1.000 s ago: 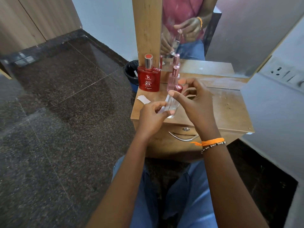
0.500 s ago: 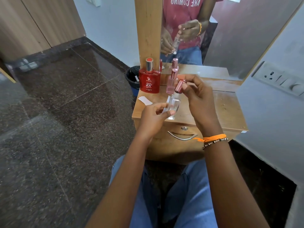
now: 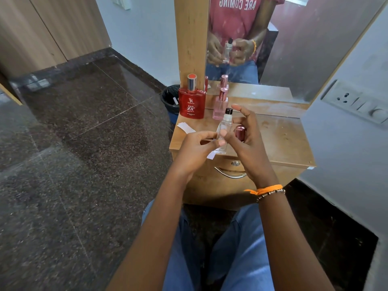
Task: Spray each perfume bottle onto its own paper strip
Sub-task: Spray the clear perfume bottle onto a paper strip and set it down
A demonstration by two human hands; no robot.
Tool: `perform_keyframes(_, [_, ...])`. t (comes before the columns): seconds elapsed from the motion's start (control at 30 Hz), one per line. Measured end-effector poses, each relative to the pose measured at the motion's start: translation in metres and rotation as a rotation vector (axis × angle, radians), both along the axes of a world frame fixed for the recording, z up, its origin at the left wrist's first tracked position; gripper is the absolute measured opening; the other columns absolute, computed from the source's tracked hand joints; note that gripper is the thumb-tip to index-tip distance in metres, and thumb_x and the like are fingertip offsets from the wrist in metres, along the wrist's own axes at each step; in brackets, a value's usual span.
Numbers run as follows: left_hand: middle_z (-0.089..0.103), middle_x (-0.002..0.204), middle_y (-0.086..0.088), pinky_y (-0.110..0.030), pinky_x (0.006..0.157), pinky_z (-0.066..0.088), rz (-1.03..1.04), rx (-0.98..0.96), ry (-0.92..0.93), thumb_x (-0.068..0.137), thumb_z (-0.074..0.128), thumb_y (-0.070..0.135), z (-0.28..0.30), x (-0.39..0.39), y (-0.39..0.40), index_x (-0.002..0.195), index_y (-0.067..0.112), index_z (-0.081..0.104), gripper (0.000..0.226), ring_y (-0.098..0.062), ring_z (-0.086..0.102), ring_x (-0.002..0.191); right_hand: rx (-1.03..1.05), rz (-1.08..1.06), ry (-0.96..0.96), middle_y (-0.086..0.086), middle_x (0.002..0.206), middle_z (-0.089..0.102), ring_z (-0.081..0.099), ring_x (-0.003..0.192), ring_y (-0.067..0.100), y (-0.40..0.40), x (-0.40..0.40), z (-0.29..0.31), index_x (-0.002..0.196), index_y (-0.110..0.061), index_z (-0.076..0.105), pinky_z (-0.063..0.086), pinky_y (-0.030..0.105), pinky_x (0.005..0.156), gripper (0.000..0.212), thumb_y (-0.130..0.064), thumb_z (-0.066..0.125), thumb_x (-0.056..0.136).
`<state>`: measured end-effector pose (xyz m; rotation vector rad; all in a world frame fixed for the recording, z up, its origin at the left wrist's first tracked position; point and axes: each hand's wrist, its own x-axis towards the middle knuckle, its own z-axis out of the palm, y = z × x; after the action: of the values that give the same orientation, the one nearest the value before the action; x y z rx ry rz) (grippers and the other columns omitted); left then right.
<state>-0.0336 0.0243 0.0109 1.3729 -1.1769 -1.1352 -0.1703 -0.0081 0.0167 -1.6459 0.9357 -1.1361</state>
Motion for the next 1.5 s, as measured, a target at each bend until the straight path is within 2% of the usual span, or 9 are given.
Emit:
perform_keyframes(0.13, [0.07, 0.098, 0.015, -0.008, 0.077, 0.048, -0.046, -0.005, -0.005, 0.085, 0.066, 0.024, 0.003, -0.001, -0.001, 0.111, 0.018, 0.068, 0.027, 0.007, 0.063, 0.094, -0.032, -0.025, -0.025, 0.013, 0.127, 0.054, 0.058, 0.112, 0.021, -0.002, -0.002, 0.0, 0.132, -0.024, 0.045, 0.053, 0.031, 0.094, 0.05, -0.014, 0.065, 0.088])
perform_keyframes(0.3, [0.073, 0.097, 0.007, -0.022, 0.087, 0.05, -0.031, 0.0, 0.029, 0.089, 0.061, 0.028, 0.004, -0.004, -0.004, 0.109, 0.014, 0.069, 0.026, -0.006, 0.066, 0.097, -0.044, -0.111, -0.092, 0.011, 0.117, 0.059, 0.061, 0.1, 0.017, -0.002, -0.007, -0.004, 0.127, -0.025, 0.049, 0.055, 0.03, 0.086, 0.045, -0.015, 0.066, 0.087])
perform_keyframes(0.43, [0.072, 0.089, 0.012, -0.019, 0.082, 0.049, 0.13, -0.014, 0.001, 0.09, 0.059, 0.021, -0.001, -0.01, -0.008, 0.1, 0.014, 0.072, 0.018, -0.002, 0.063, 0.091, -0.075, -0.166, -0.088, 0.002, 0.111, 0.058, 0.06, 0.095, 0.013, -0.004, -0.012, -0.008, 0.125, -0.028, 0.049, 0.057, 0.036, 0.083, 0.043, -0.014, 0.065, 0.087])
perform_keyframes(0.6, [0.064, 0.087, 0.013, -0.004, 0.064, 0.045, 0.207, -0.005, -0.004, 0.086, 0.063, 0.009, -0.007, -0.012, -0.012, 0.096, 0.025, 0.07, 0.02, 0.005, 0.057, 0.081, -0.168, -0.201, 0.082, -0.019, 0.096, 0.054, 0.054, 0.084, -0.001, -0.01, -0.02, -0.021, 0.124, -0.028, 0.052, 0.049, 0.019, 0.077, 0.039, -0.014, 0.06, 0.089])
perform_keyframes(0.73, [0.066, 0.096, 0.009, -0.013, 0.072, 0.047, 0.162, 0.016, 0.051, 0.084, 0.064, 0.005, -0.007, -0.014, -0.013, 0.1, 0.023, 0.069, 0.024, -0.001, 0.06, 0.091, -0.251, -0.13, 0.247, -0.023, 0.097, 0.054, 0.055, 0.084, -0.001, -0.015, -0.022, -0.03, 0.126, -0.018, 0.056, 0.047, 0.014, 0.073, 0.049, -0.007, 0.065, 0.08])
perform_keyframes(0.87, [0.066, 0.095, 0.01, -0.016, 0.078, 0.05, 0.162, 0.033, 0.085, 0.083, 0.065, 0.003, -0.007, -0.015, -0.014, 0.102, 0.019, 0.069, 0.025, -0.007, 0.062, 0.094, -0.354, -0.106, 0.371, -0.013, 0.097, 0.058, 0.055, 0.081, 0.007, -0.018, -0.026, -0.033, 0.122, -0.019, 0.059, 0.045, 0.016, 0.073, 0.049, -0.011, 0.068, 0.074])
perform_keyframes(1.0, [0.067, 0.096, 0.009, -0.007, 0.069, 0.05, 0.154, 0.021, 0.118, 0.083, 0.064, 0.001, -0.006, -0.015, -0.016, 0.105, 0.017, 0.067, 0.028, 0.006, 0.064, 0.082, -0.429, -0.091, 0.469, -0.011, 0.1, 0.057, 0.056, 0.083, 0.015, -0.022, -0.029, -0.031, 0.119, -0.016, 0.06, 0.048, 0.027, 0.075, 0.041, -0.016, 0.07, 0.079])
perform_keyframes(1.17, [0.068, 0.104, -0.001, -0.016, 0.078, 0.051, 0.154, 0.052, 0.124, 0.084, 0.063, 0.002, -0.007, -0.018, -0.019, 0.109, 0.017, 0.065, 0.029, -0.008, 0.063, 0.098, -0.454, -0.091, 0.594, -0.002, 0.1, 0.061, 0.055, 0.091, 0.019, -0.024, -0.033, -0.029, 0.121, -0.017, 0.06, 0.048, 0.03, 0.075, 0.041, -0.02, 0.07, 0.081])
perform_keyframes(1.5, [0.067, 0.079, 0.006, -0.013, 0.06, 0.051, 0.233, 0.131, 0.206, 0.082, 0.068, 0.007, -0.006, -0.023, -0.02, 0.085, 0.016, 0.07, 0.01, 0.001, 0.063, 0.068, -0.57, -0.126, 0.744, 0.002, 0.099, 0.063, 0.052, 0.091, 0.02, -0.027, -0.04, -0.018, 0.117, -0.017, 0.06, 0.045, 0.032, 0.067, 0.041, -0.017, 0.066, 0.077])
